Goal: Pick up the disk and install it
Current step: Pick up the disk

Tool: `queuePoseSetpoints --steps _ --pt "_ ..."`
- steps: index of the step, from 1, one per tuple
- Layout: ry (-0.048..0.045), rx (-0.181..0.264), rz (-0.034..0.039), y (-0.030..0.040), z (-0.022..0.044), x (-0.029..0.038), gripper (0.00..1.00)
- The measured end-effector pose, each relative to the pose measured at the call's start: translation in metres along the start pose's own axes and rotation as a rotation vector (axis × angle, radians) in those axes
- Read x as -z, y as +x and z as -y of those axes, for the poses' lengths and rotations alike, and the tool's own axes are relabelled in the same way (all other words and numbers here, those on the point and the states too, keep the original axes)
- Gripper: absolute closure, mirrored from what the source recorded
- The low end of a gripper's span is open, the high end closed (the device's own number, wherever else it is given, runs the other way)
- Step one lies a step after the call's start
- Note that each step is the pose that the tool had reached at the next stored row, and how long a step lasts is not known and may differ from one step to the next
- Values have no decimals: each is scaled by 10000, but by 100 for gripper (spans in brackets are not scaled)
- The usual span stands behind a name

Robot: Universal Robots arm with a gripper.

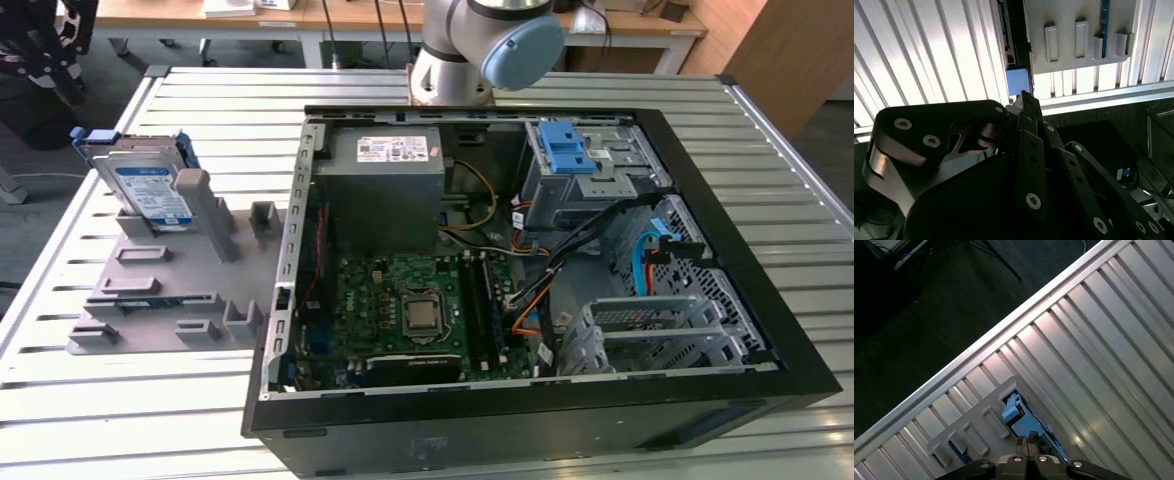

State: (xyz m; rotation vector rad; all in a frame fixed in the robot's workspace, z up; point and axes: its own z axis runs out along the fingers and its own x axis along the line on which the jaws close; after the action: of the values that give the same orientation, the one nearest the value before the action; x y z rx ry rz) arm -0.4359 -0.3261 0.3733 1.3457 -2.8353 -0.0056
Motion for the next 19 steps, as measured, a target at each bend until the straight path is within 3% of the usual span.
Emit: queuePoseSetpoints --steps 10,11,13,14,19 --pt "2 1653 -7 0 0 -1 89" --pt "3 2366 -11 0 0 -1 89" --pt "3 2689 -12 0 0 -2 89" --pt "4 3059 -14 0 0 -2 89" --pt "5 3839 -18 0 0 -2 89"
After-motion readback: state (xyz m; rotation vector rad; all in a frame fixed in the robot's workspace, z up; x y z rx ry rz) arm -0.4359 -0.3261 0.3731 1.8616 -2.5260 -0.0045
